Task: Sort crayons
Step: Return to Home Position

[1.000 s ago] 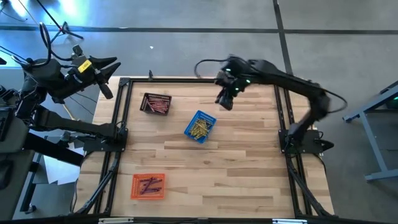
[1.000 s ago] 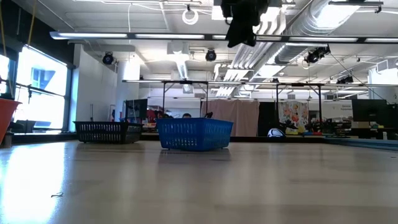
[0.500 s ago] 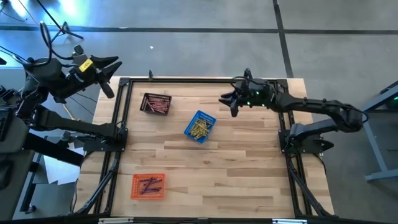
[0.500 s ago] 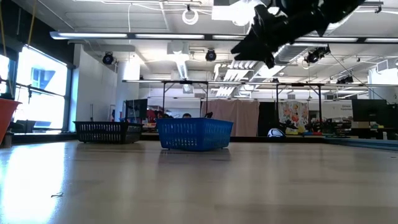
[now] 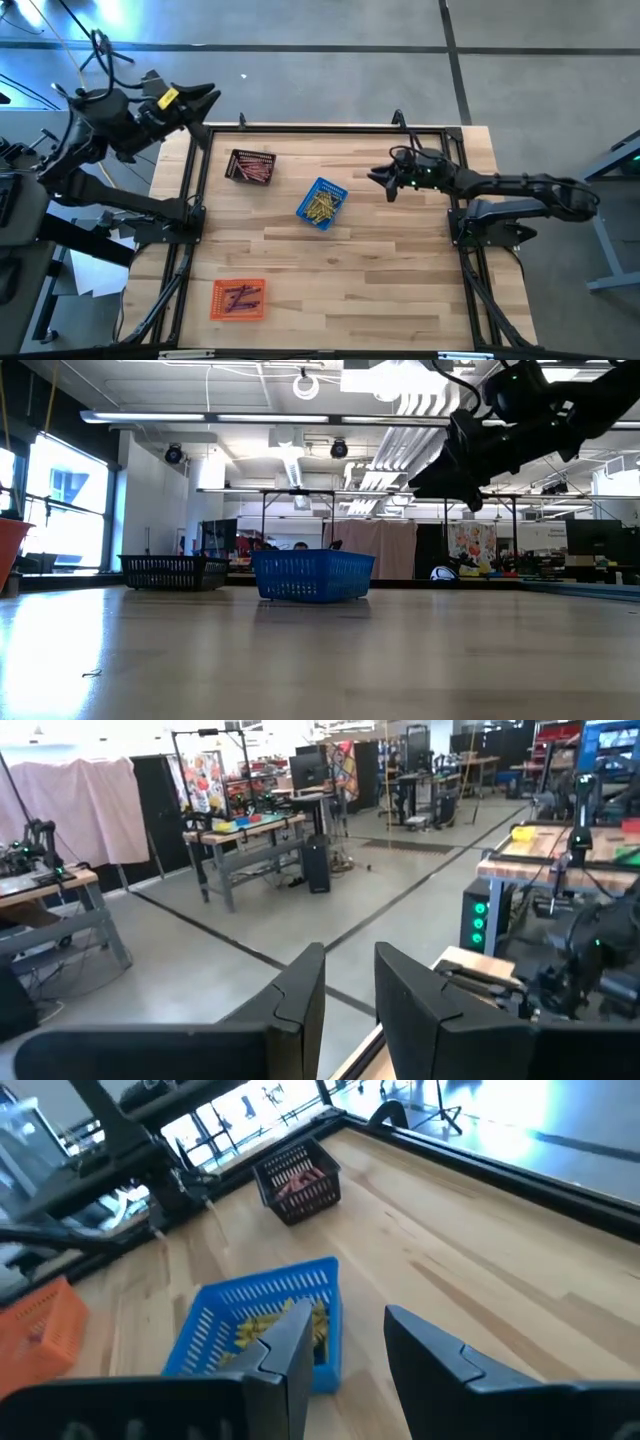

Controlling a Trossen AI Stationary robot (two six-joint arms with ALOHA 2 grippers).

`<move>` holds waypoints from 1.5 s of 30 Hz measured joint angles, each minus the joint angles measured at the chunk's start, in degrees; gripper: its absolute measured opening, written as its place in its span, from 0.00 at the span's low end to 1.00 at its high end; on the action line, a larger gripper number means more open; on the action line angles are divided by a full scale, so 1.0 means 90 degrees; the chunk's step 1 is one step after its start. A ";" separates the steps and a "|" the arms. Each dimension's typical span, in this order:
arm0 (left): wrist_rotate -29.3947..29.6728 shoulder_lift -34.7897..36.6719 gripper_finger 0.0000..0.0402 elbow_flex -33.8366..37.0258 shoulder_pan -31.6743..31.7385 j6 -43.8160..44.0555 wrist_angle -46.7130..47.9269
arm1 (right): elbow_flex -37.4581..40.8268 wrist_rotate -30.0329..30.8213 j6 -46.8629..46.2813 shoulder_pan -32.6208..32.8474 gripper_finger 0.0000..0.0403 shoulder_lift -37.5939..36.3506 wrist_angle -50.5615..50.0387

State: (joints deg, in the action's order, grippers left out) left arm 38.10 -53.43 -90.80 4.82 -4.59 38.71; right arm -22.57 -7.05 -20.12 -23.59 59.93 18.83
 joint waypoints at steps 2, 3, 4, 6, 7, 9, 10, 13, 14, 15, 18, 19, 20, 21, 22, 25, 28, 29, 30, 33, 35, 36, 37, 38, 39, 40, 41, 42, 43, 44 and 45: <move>0.0017 -0.0112 0.19 0.0000 0.0000 0.0065 -0.0153 | 0.0095 0.0001 0.0173 -0.0005 0.28 -0.0096 -0.0014; 0.0016 -0.0164 0.19 0.0000 0.0000 0.0147 -0.0217 | 0.0124 0.0002 0.0269 -0.0005 0.28 -0.0139 -0.0024; 0.0016 -0.0219 0.19 0.0000 0.0000 0.0234 -0.0243 | 0.0145 0.0000 0.0358 -0.0005 0.28 -0.0179 -0.0041; 0.0014 -0.0321 0.19 0.0000 0.0000 0.0385 -0.0275 | 0.0176 -0.0011 0.0515 -0.0005 0.28 -0.0190 -0.0041; 0.0015 -0.0370 0.19 0.0000 0.0000 0.0454 -0.0257 | 0.0206 -0.0043 0.0604 -0.0005 0.28 -0.0202 -0.0063; 0.0013 -0.0473 0.19 0.0000 0.0000 0.0593 -0.0271 | 0.0214 -0.0058 0.0775 -0.0002 0.28 -0.0208 -0.0231; 0.0014 -0.0527 0.19 0.0000 0.0000 0.0673 -0.0262 | 0.0214 -0.0084 0.0794 -0.0005 0.28 -0.0208 -0.0346; 0.0012 -0.0689 0.19 0.0000 0.0000 0.0876 -0.0258 | 0.0214 -0.0385 0.0946 -0.0005 0.28 -0.0208 -0.0518; 0.0012 -0.0737 0.19 0.0000 0.0000 0.0931 -0.0253 | 0.0214 -0.0496 0.0986 -0.0005 0.28 -0.0208 -0.0515; 0.0013 -0.0792 0.19 0.0000 0.0000 0.0987 -0.0256 | 0.0214 -0.0571 0.1068 -0.0005 0.28 -0.0208 -0.0512; 0.0011 -0.0929 0.19 0.0000 0.0000 0.1124 -0.0254 | 0.0214 -0.0597 0.1173 -0.0005 0.28 -0.0208 -0.0508; 0.0011 -0.0979 0.19 0.0000 0.0000 0.1156 -0.0258 | 0.0214 -0.0597 0.1174 -0.0005 0.28 -0.0208 -0.0509; 0.0011 -0.1023 0.19 0.0000 0.0000 0.1163 -0.0257 | 0.0214 -0.0597 0.1175 -0.0005 0.28 -0.0208 -0.0510; 0.0011 -0.1061 0.19 0.0000 0.0000 0.1163 -0.0255 | 0.0214 -0.0597 0.1183 -0.0005 0.28 -0.0208 -0.0508; 0.0011 -0.1099 0.19 0.0000 0.0000 0.1164 -0.0256 | 0.0239 -0.0597 0.1196 -0.0005 0.28 -0.0208 -0.0447; 0.0011 -0.1180 0.19 0.0000 0.0000 0.1164 -0.0260 | 0.0546 -0.0508 0.1030 -0.0005 0.28 -0.0208 0.0083; 0.0011 -0.1227 0.19 0.0000 0.0000 0.1164 -0.0300 | 0.0847 -0.0337 0.0509 -0.0005 0.28 -0.0208 0.0787; 0.0011 -0.1229 0.19 0.0000 0.0000 0.1164 -0.0291 | 0.0948 -0.0331 0.0389 -0.0005 0.28 -0.0208 0.1014; 0.0011 -0.1229 0.19 0.0000 0.0000 0.1164 -0.0298 | 0.1052 -0.0333 0.0329 -0.0005 0.28 -0.0208 0.1199; 0.0011 -0.1230 0.19 0.0000 0.0000 0.1166 -0.0298 | 0.1284 -0.0334 0.0235 -0.0002 0.28 -0.0208 0.1548; 0.0011 -0.1233 0.19 0.0000 0.0000 0.1169 -0.0297 | 0.1426 -0.0333 0.0221 -0.0002 0.28 -0.0208 0.1596; 0.0011 -0.1233 0.19 0.0000 0.0000 0.1169 -0.0298 | 0.1504 -0.0333 0.0155 -0.0002 0.28 -0.0208 0.1600; 0.0011 -0.1233 0.19 0.0000 0.0000 0.1166 -0.0298 | 0.1582 -0.0333 0.0066 -0.0002 0.28 -0.0208 0.1643; 0.0013 -0.1231 0.19 0.0000 0.0000 0.1166 -0.0298 | 0.1649 -0.0333 -0.0006 -0.0002 0.28 -0.0205 0.1694; 0.0011 -0.1233 0.19 0.0000 0.0000 0.1166 -0.0298 | 0.1708 -0.0333 -0.0052 -0.0002 0.28 -0.0208 0.1750; 0.0011 -0.1233 0.19 0.0000 0.0000 0.1166 -0.0295 | 0.1765 -0.0333 -0.0076 -0.0002 0.28 -0.0207 0.1777; 0.0011 -0.1233 0.19 0.0000 0.0000 0.1166 -0.0298 | 0.1826 -0.0333 -0.0104 -0.0002 0.28 -0.0206 0.1791; 0.0011 -0.1233 0.19 0.0000 0.0000 0.1166 -0.0298 | 0.1891 -0.0333 -0.0160 -0.0002 0.28 -0.0206 0.1813; 0.0012 -0.1232 0.19 0.0000 0.0000 0.1166 -0.0298 | 0.1964 -0.0333 -0.0220 -0.0002 0.28 -0.0205 0.1861; 0.0011 -0.1232 0.19 0.0000 0.0000 0.1166 -0.0296 | 0.2032 -0.0333 -0.0253 -0.0002 0.28 -0.0205 0.1937; 0.0011 -0.1233 0.19 0.0000 0.0000 0.1165 -0.0298 | 0.2089 -0.0333 -0.0274 -0.0002 0.28 -0.0205 0.2016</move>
State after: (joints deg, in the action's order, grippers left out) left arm 38.20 -64.53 -90.80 4.82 5.90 36.03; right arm -3.77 -10.04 -22.59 -23.62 58.08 36.97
